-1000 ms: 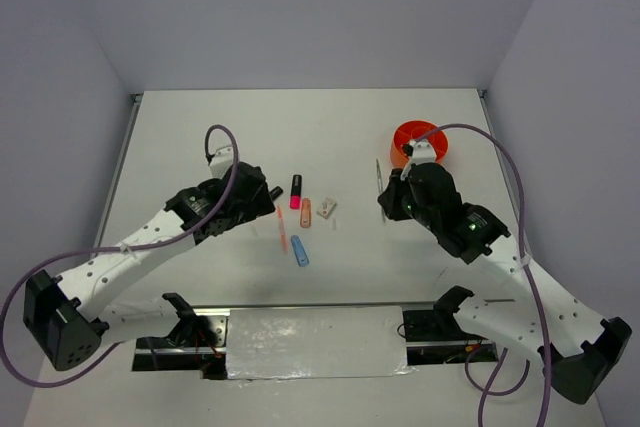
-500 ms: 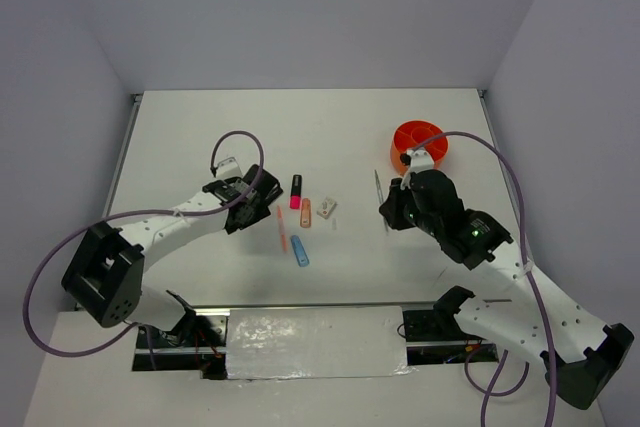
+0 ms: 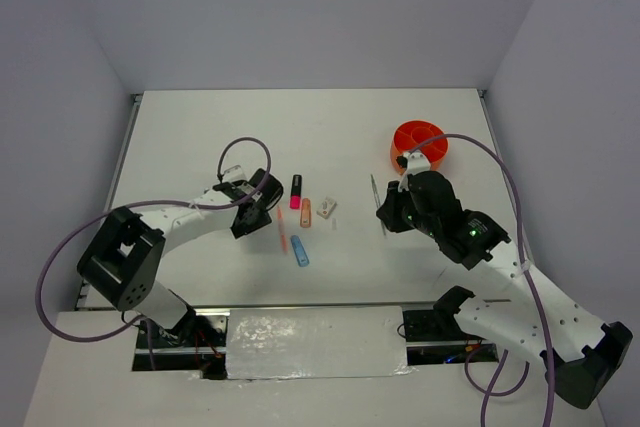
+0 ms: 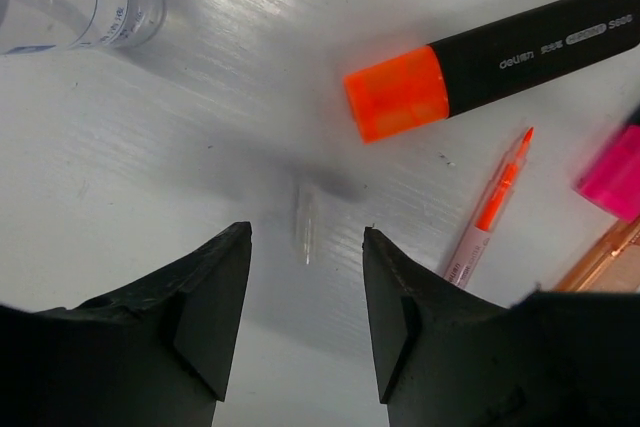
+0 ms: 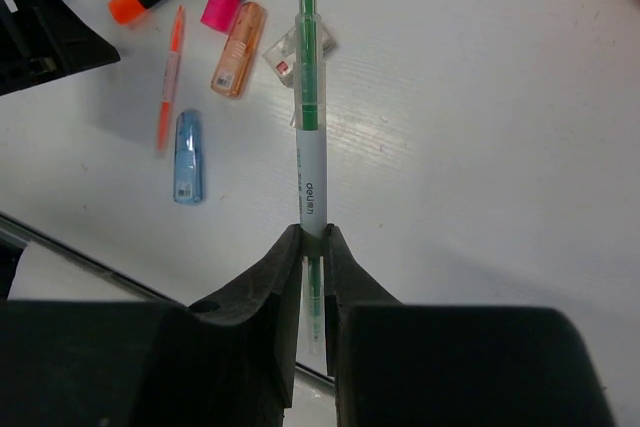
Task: Sort the stationery into containers
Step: Pick up the pen cap from the center of the board.
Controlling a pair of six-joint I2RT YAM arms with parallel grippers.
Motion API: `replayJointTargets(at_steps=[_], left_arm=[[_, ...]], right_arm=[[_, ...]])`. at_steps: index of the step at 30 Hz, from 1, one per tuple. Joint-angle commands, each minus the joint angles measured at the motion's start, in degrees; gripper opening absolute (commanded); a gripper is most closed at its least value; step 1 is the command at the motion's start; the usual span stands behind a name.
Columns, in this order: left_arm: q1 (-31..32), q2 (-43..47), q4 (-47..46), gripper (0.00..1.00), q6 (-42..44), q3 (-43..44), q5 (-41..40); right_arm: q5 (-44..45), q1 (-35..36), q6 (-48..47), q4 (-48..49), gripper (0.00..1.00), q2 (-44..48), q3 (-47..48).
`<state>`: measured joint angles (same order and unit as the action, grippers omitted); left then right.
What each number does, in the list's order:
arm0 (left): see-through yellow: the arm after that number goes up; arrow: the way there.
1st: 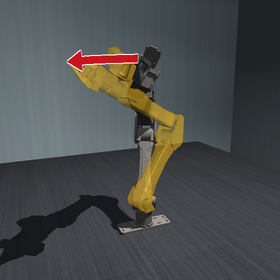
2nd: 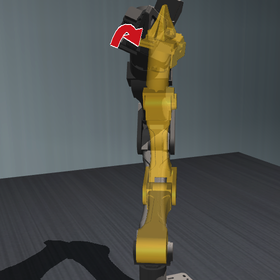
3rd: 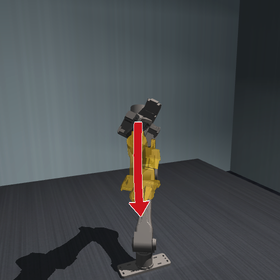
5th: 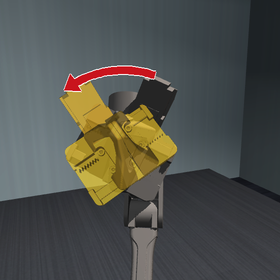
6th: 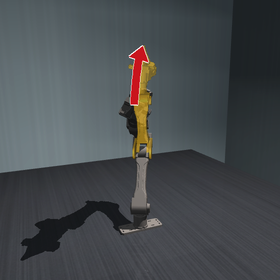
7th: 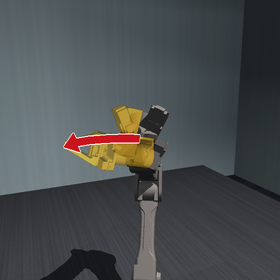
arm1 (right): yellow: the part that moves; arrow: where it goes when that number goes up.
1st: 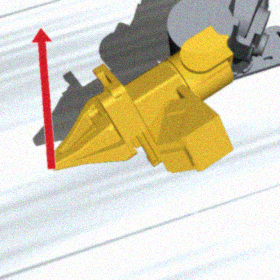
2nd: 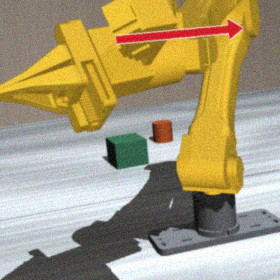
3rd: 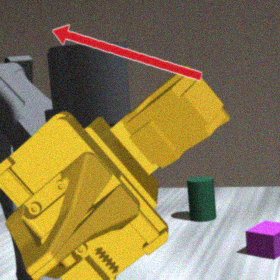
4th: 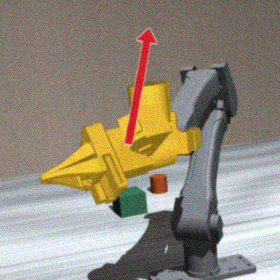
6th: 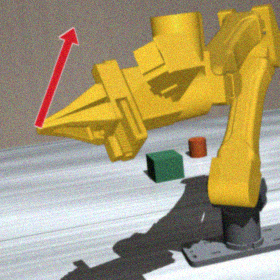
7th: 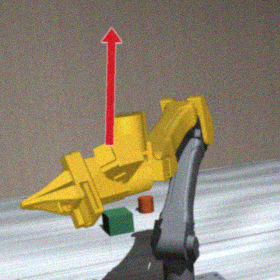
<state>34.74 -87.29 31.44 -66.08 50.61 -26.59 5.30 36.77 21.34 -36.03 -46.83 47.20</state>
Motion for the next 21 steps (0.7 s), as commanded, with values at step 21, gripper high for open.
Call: replayJointTargets(at_steps=[21], left_arm=[[-0.38,-3.51,-5.16,0.22,0.43,-5.52,2.86]], right_arm=[[-3.19,0.4,-0.6,3.51,0.0,-0.11,-1.5]])
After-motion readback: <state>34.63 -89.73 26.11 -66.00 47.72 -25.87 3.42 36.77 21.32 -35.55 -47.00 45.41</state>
